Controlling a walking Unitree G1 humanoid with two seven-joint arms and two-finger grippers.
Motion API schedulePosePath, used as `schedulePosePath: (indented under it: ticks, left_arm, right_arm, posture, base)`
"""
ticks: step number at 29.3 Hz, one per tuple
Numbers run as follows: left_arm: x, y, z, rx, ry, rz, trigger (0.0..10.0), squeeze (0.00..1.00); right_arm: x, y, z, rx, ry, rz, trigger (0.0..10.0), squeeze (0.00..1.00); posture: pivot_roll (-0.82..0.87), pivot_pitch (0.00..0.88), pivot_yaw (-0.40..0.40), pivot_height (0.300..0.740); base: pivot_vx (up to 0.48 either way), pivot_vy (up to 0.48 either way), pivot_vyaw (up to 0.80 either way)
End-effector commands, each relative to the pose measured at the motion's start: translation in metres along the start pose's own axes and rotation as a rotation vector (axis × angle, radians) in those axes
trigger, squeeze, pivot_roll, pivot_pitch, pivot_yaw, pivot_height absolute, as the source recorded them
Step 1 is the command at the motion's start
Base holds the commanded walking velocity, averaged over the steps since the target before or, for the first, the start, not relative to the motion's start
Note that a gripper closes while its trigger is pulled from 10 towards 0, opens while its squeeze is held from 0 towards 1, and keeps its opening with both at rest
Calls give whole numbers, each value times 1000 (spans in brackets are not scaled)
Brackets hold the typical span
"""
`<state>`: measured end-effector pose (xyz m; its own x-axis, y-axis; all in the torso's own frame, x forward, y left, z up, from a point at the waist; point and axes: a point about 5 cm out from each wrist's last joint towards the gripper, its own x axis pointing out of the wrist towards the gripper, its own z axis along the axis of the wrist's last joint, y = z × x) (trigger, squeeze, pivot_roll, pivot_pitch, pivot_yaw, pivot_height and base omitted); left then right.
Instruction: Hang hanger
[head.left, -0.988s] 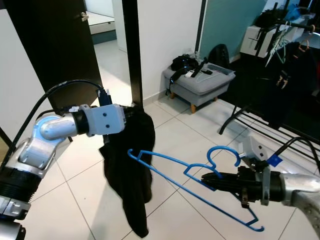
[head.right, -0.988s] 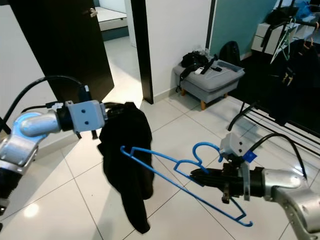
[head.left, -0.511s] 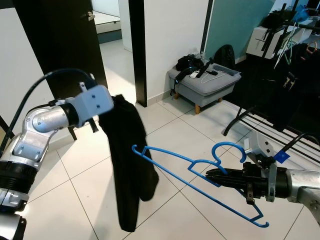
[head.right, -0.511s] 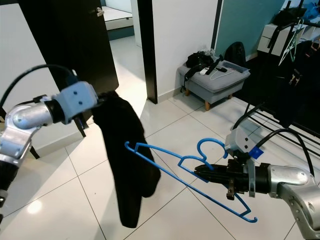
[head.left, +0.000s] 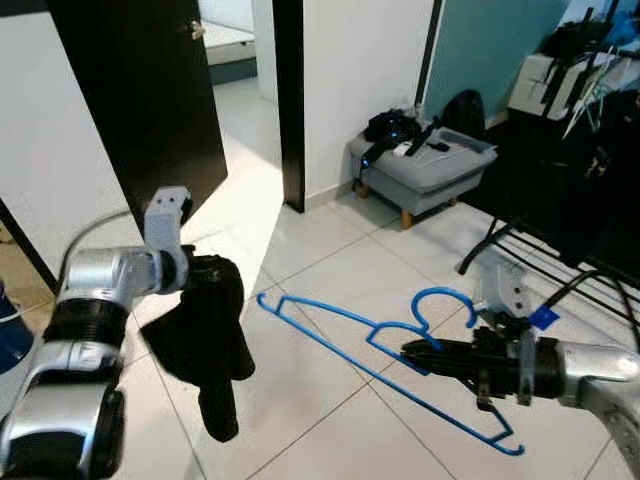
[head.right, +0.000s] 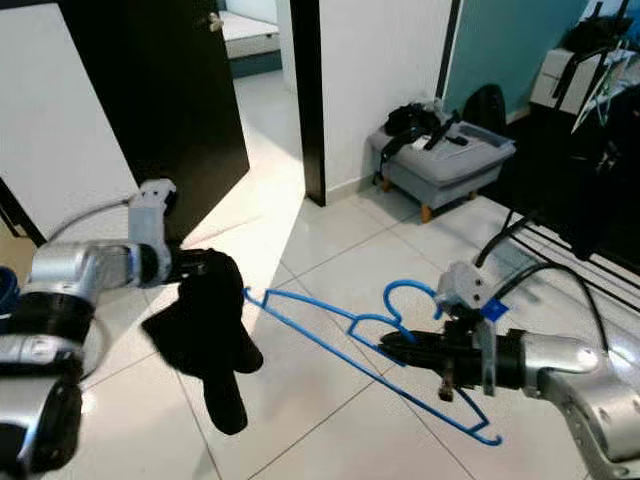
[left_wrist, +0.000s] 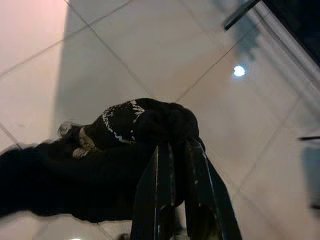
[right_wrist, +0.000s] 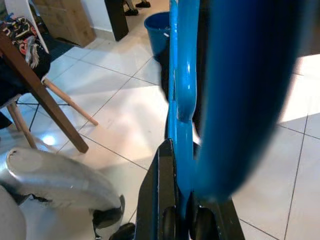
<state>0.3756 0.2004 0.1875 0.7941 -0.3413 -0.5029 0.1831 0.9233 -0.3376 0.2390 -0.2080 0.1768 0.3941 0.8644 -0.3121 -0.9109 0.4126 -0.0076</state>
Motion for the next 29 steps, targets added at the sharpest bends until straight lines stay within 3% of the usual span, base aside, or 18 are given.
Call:
schedulePosePath:
  ticks: [1,4,5,12,13,23,26,29]
  left_arm:
    - [0,-5,7,-89,-9,-30,10000,0]
    - [1,-12,9,-142,-4,-59,10000,0]
    - [4,-25,13,-215,-28,-98,10000,0]
    - [2,-29,20,-332,-44,-57,10000,0]
    - [2,-32,21,-393,-48,-37,10000,0]
    - [1,-46,22,-526,-91,44,10000,0]
    - [0,-57,24,-559,-112,42,10000,0]
    - [0,-79,28,-567,-119,-14,10000,0]
  right_arm:
    - [4,1,4,-31,-12,0,10000,0]
    - [7,2,4,-33,-15,-5,10000,0]
    - [13,4,3,-38,-23,-19,10000,0]
    - [17,5,3,-43,-28,-43,10000,0]
    - [20,5,1,-44,-25,-56,10000,0]
    - [24,4,0,-44,-6,-83,10000,0]
    - [26,2,-5,-43,36,-103,10000,0]
    - [37,2,-19,-40,136,-125,10000,0]
  posture:
    - [-83,0,63,736]
    - [-82,0,77,736]
    - [-87,0,90,736]
    - [-90,0,97,736]
    - [-87,0,100,736]
    - [-81,0,99,736]
    - [-79,0,100,736]
    - [-78,0,99,736]
  base:
    - [0,0,0]
    - [0,0,0]
    - [0,0,0]
    - [0,0,0]
    - [0,0,0]
    - [0,0,0]
    - [0,0,0]
    - [0,0,0]
